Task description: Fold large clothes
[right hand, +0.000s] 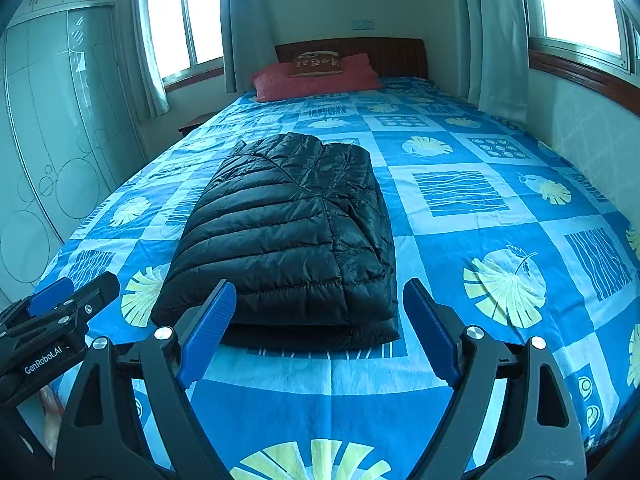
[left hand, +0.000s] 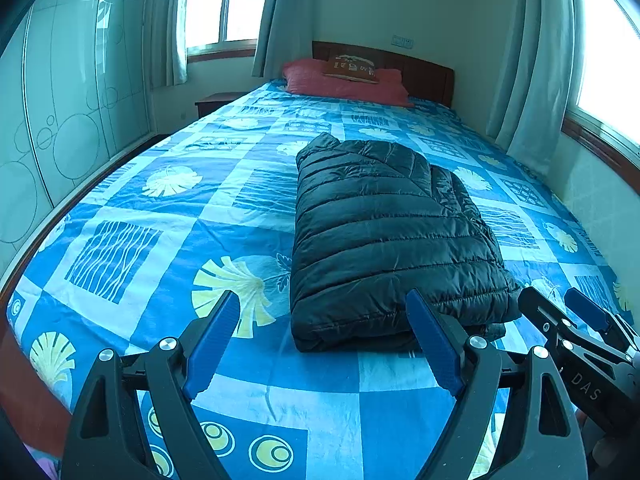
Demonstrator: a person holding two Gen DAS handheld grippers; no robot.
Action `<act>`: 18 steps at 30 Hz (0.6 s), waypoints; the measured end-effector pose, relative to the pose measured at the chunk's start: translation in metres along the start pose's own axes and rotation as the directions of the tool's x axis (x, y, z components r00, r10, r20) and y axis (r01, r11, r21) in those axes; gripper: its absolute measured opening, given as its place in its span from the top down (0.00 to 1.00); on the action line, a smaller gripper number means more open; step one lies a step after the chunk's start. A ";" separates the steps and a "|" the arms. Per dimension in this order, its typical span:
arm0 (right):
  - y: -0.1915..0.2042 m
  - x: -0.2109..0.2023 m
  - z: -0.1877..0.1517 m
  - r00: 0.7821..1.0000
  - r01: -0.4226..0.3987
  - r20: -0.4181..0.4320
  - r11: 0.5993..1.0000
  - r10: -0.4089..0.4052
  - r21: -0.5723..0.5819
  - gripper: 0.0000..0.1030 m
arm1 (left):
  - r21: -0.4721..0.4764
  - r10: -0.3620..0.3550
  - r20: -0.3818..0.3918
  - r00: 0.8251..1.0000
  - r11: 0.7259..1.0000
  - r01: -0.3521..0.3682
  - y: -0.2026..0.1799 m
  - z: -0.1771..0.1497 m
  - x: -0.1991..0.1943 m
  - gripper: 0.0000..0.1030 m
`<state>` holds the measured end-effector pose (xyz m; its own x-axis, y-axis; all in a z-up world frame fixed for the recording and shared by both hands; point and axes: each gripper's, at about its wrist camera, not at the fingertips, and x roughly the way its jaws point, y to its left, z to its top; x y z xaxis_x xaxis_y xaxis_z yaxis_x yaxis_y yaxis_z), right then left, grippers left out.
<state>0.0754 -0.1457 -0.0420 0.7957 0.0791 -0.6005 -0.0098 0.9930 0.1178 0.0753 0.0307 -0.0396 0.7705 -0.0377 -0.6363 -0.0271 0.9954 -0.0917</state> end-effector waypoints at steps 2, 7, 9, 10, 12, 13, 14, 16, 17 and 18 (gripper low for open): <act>0.000 -0.001 0.000 1.000 0.001 0.003 1.000 -0.001 0.003 0.17 | 0.002 0.003 0.006 1.000 1.000 -0.003 -0.001 0.001 -0.002 0.19; -0.003 -0.002 0.000 1.000 0.002 0.003 1.000 -0.002 0.013 0.17 | 0.012 0.016 0.010 1.000 1.000 -0.016 -0.003 0.001 -0.002 0.19; -0.003 -0.002 0.000 1.000 0.002 0.002 1.000 -0.002 0.013 0.17 | 0.017 0.024 0.012 1.000 1.000 -0.024 -0.003 0.002 -0.001 0.19; -0.003 -0.002 0.000 1.000 0.001 0.001 1.000 -0.001 0.012 0.17 | 0.018 0.027 0.013 1.000 0.999 -0.027 -0.003 0.002 0.000 0.19; -0.003 -0.001 0.000 1.000 0.000 0.000 1.000 0.000 0.012 0.17 | 0.020 0.035 0.012 0.999 0.999 -0.035 -0.004 0.003 0.001 0.19; -0.003 -0.001 0.000 1.000 -0.002 -0.002 1.000 0.002 0.012 0.17 | 0.021 0.039 0.010 0.999 0.999 -0.039 -0.004 0.003 0.002 0.19; -0.003 0.000 0.000 1.000 -0.002 -0.003 1.000 0.002 0.012 0.17 | 0.024 0.038 0.007 0.999 0.999 -0.039 -0.004 0.003 0.004 0.19; -0.003 0.001 0.000 1.000 -0.003 -0.004 1.000 0.003 0.011 0.17 | 0.029 0.039 0.002 0.999 0.999 -0.040 -0.004 0.004 0.006 0.19; -0.003 0.002 0.000 1.000 -0.004 -0.005 1.000 0.004 0.011 0.17 | 0.033 0.043 -0.002 0.999 0.999 -0.043 -0.005 0.004 0.007 0.19; -0.002 0.003 0.000 1.000 -0.003 -0.006 1.000 0.003 0.010 0.17 | 0.039 0.050 -0.008 0.999 0.998 -0.050 -0.005 0.005 0.010 0.19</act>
<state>0.0776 -0.1477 -0.0438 0.7918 0.0831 -0.6051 -0.0064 0.9918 0.1278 0.0860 0.0257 -0.0414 0.7632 0.0113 -0.6461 -0.0404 0.9987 -0.0302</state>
